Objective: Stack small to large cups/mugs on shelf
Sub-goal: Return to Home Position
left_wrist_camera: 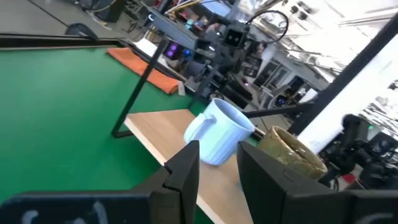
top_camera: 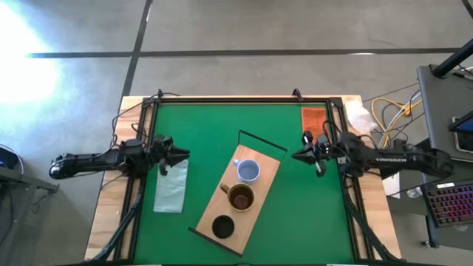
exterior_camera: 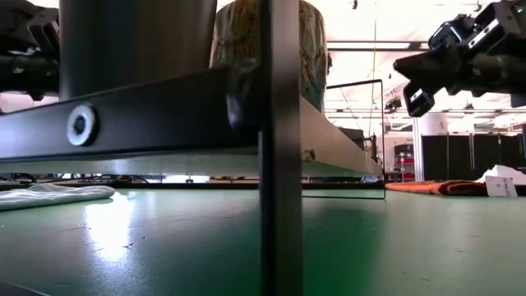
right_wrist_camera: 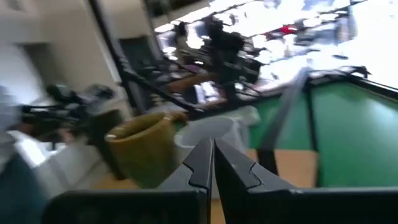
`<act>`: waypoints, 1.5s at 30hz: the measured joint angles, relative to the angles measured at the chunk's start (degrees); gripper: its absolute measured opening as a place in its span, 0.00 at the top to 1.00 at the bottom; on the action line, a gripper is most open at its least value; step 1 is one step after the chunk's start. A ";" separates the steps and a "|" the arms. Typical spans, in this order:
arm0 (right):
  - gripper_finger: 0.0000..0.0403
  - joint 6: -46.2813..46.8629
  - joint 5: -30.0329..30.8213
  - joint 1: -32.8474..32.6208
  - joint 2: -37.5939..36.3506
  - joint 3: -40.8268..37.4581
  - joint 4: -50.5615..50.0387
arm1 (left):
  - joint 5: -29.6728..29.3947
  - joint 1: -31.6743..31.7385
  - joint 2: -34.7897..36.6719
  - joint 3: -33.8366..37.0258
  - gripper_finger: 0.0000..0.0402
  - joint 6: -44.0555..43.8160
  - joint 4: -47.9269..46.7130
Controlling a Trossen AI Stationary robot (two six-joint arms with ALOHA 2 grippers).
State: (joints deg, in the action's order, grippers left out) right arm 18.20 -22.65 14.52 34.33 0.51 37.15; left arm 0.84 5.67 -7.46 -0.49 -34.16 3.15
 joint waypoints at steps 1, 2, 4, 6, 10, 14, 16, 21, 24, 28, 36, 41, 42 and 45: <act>0.98 0.68 -3.90 2.06 -0.12 0.02 0.91 | -0.58 -0.02 -0.33 0.00 0.77 -0.01 0.11; 0.98 1.52 -7.96 3.97 -0.27 0.37 1.11 | -1.21 -0.01 -0.70 0.00 0.77 -0.02 0.27; 0.98 3.56 -14.96 7.52 -0.27 2.57 -1.16 | -1.41 0.00 -1.06 0.02 0.77 -0.03 0.35; 0.98 4.55 -19.24 10.31 -0.28 6.62 -10.17 | -1.23 0.00 -1.10 0.04 0.77 -0.59 0.78; 0.98 -0.69 -17.21 9.83 -0.27 19.02 -31.02 | -0.96 0.00 -0.26 0.04 0.77 -3.01 0.87; 0.98 -3.08 -7.72 3.17 -0.25 27.08 -33.42 | -0.93 0.00 0.67 0.09 0.77 -3.01 0.79; 0.98 -3.00 -0.76 -2.30 -0.48 27.96 -32.02 | -0.87 0.00 0.98 0.09 0.77 -3.00 0.71; 0.98 -1.18 14.30 -17.40 -2.56 25.38 -30.55 | -0.85 0.00 1.71 0.13 0.77 -1.68 0.54; 0.98 -1.30 23.20 -23.77 -7.73 22.89 -29.76 | -0.85 0.00 1.75 0.15 0.77 -1.52 0.53; 0.98 -4.57 30.58 -27.45 -17.80 19.12 -29.15 | -0.82 0.00 1.65 0.15 0.77 -1.55 0.51; 0.98 -2.60 31.92 -27.61 -34.31 14.33 -39.50 | -0.80 -0.02 2.68 0.20 0.77 1.77 0.71; 0.98 -2.40 30.14 -27.63 -32.91 11.60 -37.01 | -0.79 0.00 3.55 0.20 0.77 4.77 -1.34; 0.98 -2.61 30.14 -27.63 -33.69 10.24 -37.41 | -0.82 -0.02 3.65 0.20 0.77 4.99 -1.74; 0.98 -2.98 30.09 -27.62 -34.34 6.32 -34.02 | -1.15 0.00 2.88 0.15 0.77 5.01 -1.91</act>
State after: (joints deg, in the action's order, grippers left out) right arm 15.22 7.44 -13.10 -0.02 6.83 3.12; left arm -0.32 5.67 -4.58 -0.34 -29.15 1.24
